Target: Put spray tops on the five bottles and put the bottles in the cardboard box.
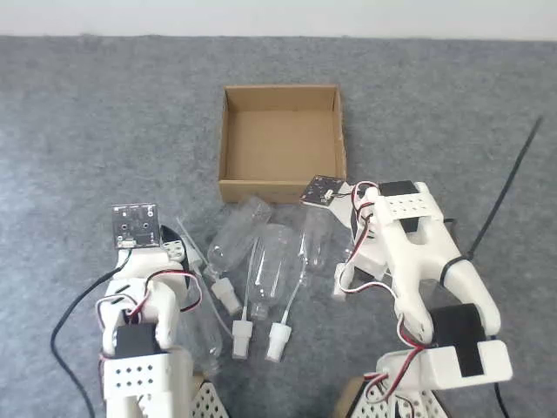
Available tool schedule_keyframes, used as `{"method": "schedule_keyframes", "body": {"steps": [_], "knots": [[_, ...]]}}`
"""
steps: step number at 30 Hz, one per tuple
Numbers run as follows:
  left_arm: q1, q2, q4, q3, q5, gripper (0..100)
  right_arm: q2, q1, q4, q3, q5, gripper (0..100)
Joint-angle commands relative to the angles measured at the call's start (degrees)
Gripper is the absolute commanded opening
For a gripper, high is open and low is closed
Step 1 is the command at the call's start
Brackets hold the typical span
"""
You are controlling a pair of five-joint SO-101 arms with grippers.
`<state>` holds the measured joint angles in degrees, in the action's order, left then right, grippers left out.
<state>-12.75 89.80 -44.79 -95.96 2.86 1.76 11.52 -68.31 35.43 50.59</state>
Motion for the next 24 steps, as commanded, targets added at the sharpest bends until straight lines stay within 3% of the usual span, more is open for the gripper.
{"method": "schedule_keyframes", "body": {"steps": [1, 4, 12, 24], "knots": [[-0.18, 0.79, 1.67, 0.31, -0.26, 1, 1.63, -0.57, 0.57, -3.25, 0.26, 9.9], [-0.18, 0.79, 1.67, 0.31, -0.26, 1, 4.97, -0.57, -0.22, -3.25, 0.09, 9.9], [-0.18, 0.79, 1.67, 0.31, -0.26, 1, 16.66, 1.71, -4.97, -3.25, -10.81, 10.2], [-0.18, 0.79, 1.67, 0.31, -0.26, 1, 28.26, 8.31, -9.1, -3.25, -19.78, 9.8]]}}
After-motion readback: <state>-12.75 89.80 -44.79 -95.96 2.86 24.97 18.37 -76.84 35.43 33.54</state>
